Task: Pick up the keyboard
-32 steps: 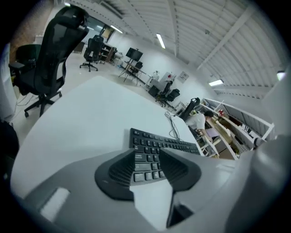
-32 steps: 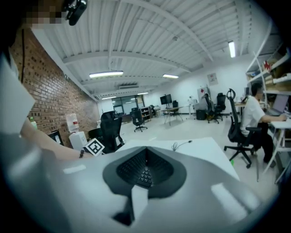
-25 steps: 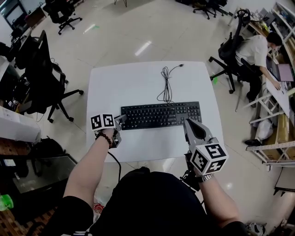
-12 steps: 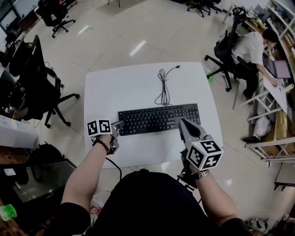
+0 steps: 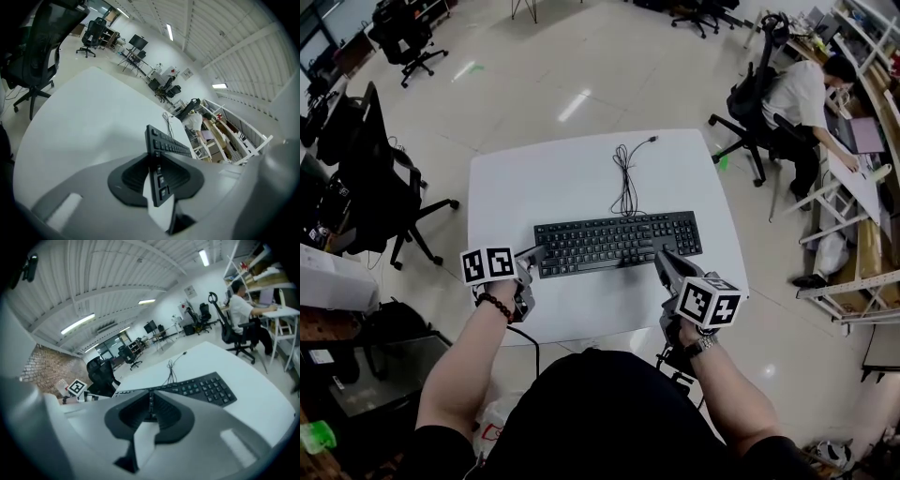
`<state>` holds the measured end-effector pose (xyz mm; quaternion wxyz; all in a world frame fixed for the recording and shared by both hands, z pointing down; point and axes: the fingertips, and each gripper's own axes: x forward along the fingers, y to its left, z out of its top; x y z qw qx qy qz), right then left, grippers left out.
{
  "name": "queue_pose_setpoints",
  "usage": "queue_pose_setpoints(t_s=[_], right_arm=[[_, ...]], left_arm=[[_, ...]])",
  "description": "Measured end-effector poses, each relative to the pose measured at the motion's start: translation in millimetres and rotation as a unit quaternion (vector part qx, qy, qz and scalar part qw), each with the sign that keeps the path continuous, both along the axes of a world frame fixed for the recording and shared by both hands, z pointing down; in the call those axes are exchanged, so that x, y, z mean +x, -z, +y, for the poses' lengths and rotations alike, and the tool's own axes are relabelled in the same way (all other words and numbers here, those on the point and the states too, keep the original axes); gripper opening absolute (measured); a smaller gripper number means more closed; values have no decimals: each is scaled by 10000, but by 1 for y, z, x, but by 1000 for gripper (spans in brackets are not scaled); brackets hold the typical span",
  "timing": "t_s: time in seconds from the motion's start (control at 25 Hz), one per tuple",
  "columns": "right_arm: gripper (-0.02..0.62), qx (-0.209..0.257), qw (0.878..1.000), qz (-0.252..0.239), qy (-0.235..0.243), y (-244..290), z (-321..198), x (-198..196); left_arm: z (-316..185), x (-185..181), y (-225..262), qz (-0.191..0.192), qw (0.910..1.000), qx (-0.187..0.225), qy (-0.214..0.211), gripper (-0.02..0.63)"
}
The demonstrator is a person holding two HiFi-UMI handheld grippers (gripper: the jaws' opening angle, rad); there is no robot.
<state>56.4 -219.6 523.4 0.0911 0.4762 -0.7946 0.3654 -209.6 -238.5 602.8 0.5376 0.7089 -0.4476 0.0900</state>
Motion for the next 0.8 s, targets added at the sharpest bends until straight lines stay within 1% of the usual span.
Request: queue_pose_setpoints(t_s=[0.12,0.24,0.28,0.32,0.48,0.64,0.8], right_arm=[[74,-390,9981,-413,-255,-20,4,10],[117,-835,9905,-923,-591,-44,8,20],[141,-980,9865,-1111,-700,-52,9,22],[145,-1124,9818,-1309,-797,-61,11,24],[206,-1602,9583,-2082,-1130,-92,13,26],[236,-1742,9363,-2683,-1450,-110,5,27],[236,-1662,9234,-3046,-1641,-117,-14,29]], left_arm=[[-1,4,16,16,9999,103,-2,84],[-1,7,28,17,9999,171,5,83],[-1,8,31,21,9998,186,5,82],[0,9,33,28,9998,199,3,81],[-1,12,42,22,9997,241,-30,80],[0,12,44,-25,9997,225,-38,80],[0,15,45,-41,9997,214,-56,80]])
